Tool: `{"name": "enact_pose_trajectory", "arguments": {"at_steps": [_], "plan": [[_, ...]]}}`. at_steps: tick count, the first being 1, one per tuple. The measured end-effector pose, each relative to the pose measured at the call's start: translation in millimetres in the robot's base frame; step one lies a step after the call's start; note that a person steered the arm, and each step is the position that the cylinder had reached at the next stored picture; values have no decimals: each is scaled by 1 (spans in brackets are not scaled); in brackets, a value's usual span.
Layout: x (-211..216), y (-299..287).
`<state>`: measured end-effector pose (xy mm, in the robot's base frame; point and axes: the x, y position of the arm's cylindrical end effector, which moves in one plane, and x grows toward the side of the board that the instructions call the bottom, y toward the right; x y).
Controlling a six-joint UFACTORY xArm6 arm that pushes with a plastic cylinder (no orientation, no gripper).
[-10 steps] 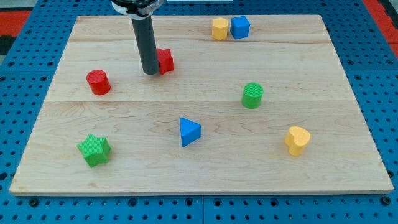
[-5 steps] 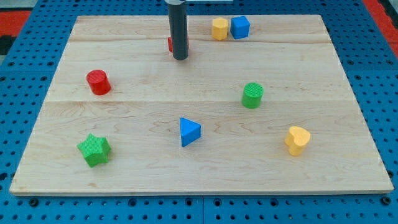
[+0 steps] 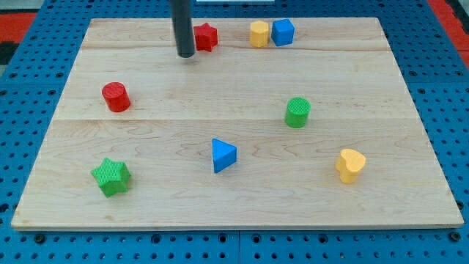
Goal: Slide the red star towards the top center of the board
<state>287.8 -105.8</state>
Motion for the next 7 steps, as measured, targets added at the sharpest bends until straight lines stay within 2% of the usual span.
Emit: {"name": "enact_pose_trajectory", "arguments": {"at_steps": [1,4,7], "plan": [[-15,-9],[-43,13],[-43,29]]}}
